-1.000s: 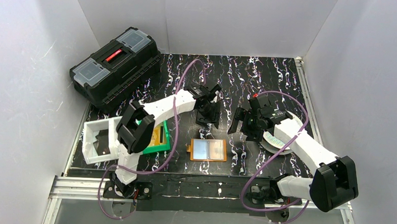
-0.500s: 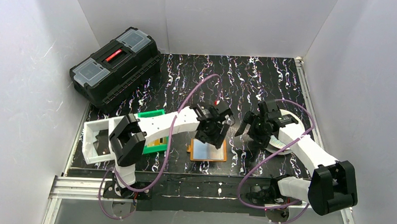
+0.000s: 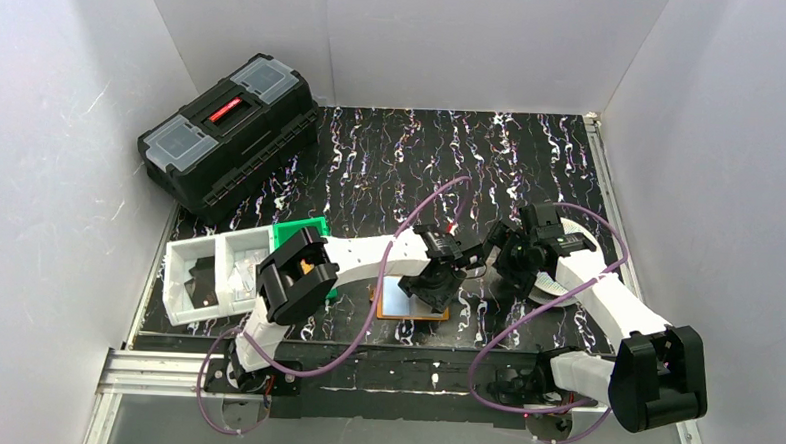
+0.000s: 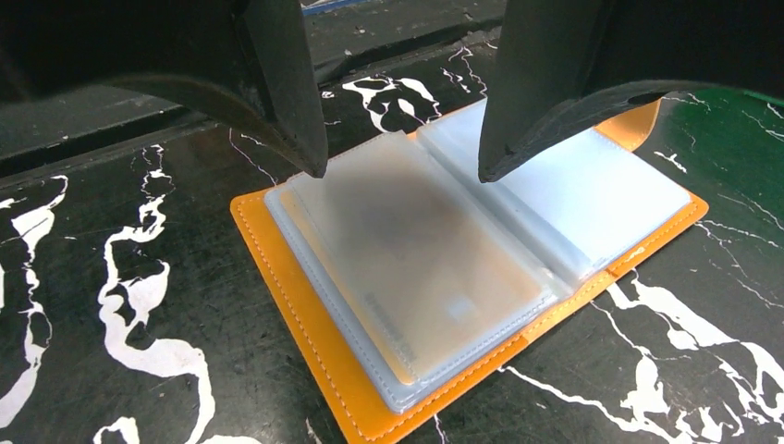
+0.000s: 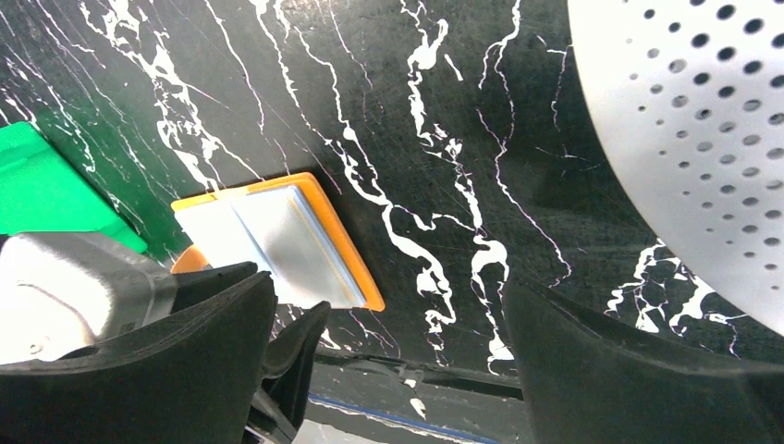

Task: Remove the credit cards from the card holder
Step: Remove the credit card from the card holder.

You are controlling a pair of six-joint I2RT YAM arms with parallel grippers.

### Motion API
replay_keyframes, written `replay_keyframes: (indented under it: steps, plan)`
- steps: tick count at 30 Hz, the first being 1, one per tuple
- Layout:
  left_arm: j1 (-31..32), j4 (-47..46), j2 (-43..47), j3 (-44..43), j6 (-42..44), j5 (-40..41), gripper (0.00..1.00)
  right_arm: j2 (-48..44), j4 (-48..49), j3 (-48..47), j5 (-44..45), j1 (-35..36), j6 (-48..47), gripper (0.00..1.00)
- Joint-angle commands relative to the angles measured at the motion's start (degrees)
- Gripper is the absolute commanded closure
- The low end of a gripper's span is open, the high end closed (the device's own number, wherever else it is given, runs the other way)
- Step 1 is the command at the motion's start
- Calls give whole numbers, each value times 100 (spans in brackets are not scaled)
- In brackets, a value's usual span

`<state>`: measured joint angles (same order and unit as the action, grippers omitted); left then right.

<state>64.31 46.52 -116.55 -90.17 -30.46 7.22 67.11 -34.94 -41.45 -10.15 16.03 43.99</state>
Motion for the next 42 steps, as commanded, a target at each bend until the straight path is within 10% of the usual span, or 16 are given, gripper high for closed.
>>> replay_keyframes:
  steps: [1,14,33,42]
  plan:
    - [55,-19,-41,-89,131,185,41,18,169,-21,-135,-38,22,2]
    - [90,1,-542,159,75,521,47,33,95,-74,-47,-39,-91,2]
    - [-685,-1320,298,1408,-230,-1011,100,332,538,21,-651,183,-49,2]
    - [-1035,-2085,607,2064,-577,-1922,100,933,1084,-89,-1314,960,470,30]
